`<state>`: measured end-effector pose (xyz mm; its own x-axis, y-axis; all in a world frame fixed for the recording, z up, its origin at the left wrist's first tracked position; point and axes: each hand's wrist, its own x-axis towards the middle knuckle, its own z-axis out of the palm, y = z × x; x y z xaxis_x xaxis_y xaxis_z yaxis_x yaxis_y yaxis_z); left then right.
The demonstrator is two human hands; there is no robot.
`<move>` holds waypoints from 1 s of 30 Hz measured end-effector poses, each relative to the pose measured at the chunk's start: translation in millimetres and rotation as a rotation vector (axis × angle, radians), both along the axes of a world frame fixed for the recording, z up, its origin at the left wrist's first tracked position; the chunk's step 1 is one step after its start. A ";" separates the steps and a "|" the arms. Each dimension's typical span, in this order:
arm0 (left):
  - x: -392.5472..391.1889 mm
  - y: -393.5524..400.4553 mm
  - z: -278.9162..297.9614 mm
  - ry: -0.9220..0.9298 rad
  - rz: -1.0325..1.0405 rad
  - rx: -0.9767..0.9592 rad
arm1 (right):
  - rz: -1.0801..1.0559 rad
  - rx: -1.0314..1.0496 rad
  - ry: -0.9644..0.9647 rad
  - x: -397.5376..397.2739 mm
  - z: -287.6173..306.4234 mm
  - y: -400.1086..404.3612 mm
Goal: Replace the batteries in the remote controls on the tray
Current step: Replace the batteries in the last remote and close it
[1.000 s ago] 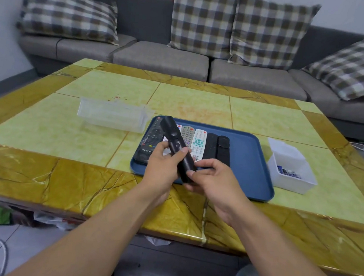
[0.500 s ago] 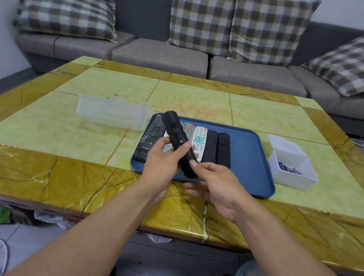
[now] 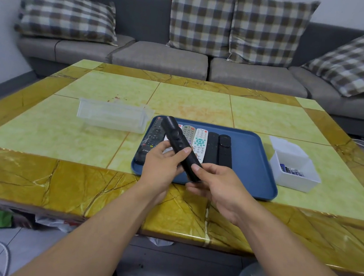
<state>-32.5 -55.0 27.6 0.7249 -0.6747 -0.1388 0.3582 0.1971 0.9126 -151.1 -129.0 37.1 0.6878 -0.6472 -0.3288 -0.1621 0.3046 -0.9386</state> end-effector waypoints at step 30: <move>15.2 3.4 -3.8 -0.004 0.099 -0.042 | 0.061 0.150 -0.087 -3.5 1.4 -5.6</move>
